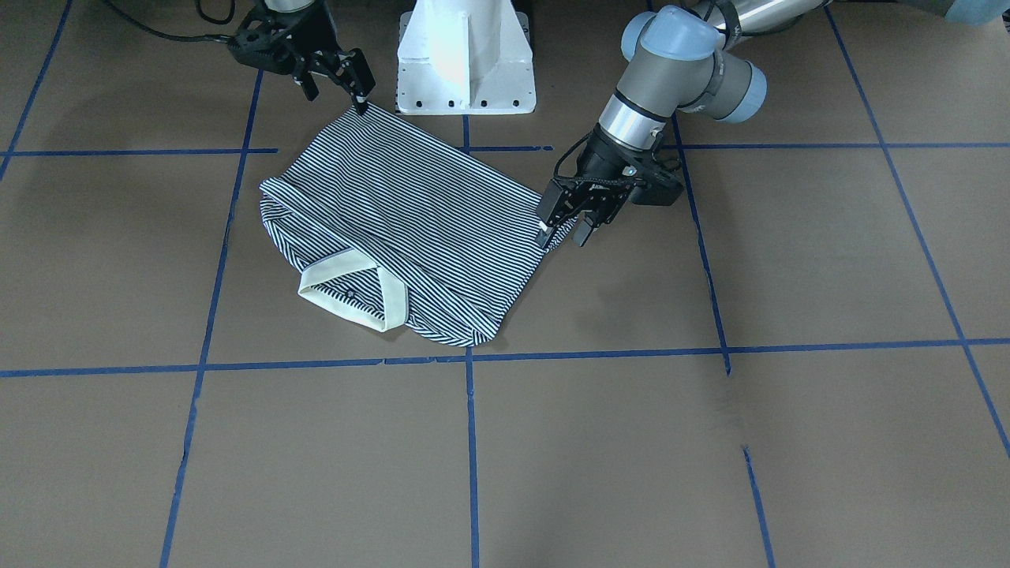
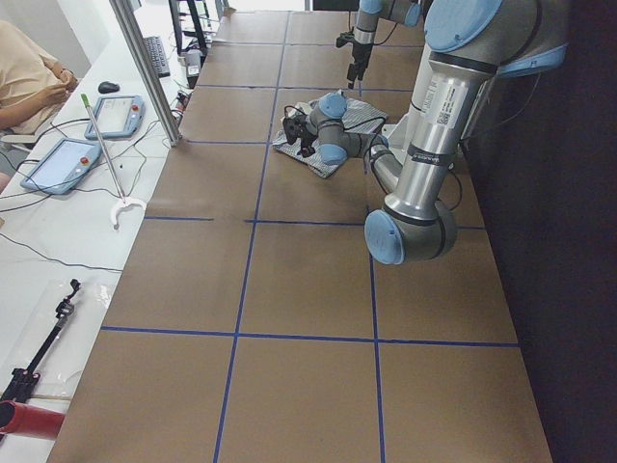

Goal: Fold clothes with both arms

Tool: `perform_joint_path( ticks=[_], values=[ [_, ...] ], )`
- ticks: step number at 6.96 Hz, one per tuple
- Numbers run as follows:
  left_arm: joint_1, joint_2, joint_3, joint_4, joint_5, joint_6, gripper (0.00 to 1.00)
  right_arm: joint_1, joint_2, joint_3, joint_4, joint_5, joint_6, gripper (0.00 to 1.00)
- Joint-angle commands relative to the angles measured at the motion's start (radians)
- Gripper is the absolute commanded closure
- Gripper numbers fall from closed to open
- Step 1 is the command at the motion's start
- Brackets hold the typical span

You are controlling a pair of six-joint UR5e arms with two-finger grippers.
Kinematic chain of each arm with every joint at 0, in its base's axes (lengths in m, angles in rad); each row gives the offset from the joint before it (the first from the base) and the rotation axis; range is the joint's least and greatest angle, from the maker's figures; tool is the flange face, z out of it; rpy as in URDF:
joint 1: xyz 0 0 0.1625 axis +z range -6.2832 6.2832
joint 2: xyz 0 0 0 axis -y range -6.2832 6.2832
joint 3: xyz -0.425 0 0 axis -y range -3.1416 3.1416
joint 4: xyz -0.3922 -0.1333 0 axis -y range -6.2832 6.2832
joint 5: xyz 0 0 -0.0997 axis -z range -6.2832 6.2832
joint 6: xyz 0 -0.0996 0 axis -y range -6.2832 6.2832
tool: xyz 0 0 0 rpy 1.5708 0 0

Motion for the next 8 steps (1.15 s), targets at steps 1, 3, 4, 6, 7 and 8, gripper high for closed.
perform_joint_path(
  ticks=[1, 3, 4, 6, 7, 8],
  values=[
    [0.102, 0.082, -0.052, 0.014, 0.044, -0.02, 0.16, 0.126, 0.017, -0.015, 0.005, 0.005, -0.084, 0.0],
    [0.116, 0.089, -0.039, 0.095, 0.049, -0.035, 0.13, 0.187, 0.09, -0.121, 0.011, 0.005, -0.152, 0.0],
    [0.123, 0.09, -0.025, 0.097, 0.052, -0.035, 0.14, 0.19, 0.118, -0.146, 0.011, 0.005, -0.152, 0.0],
    [0.131, 0.071, 0.019, 0.1, 0.054, -0.033, 0.15, 0.19, 0.118, -0.15, 0.011, 0.005, -0.152, 0.0],
    [0.139, 0.075, 0.023, 0.102, 0.055, -0.033, 0.19, 0.194, 0.118, -0.15, 0.011, 0.005, -0.154, 0.0],
    [0.14, 0.077, 0.021, 0.103, 0.089, -0.033, 0.23, 0.197, 0.118, -0.153, 0.011, 0.007, -0.157, 0.0]
  ],
)
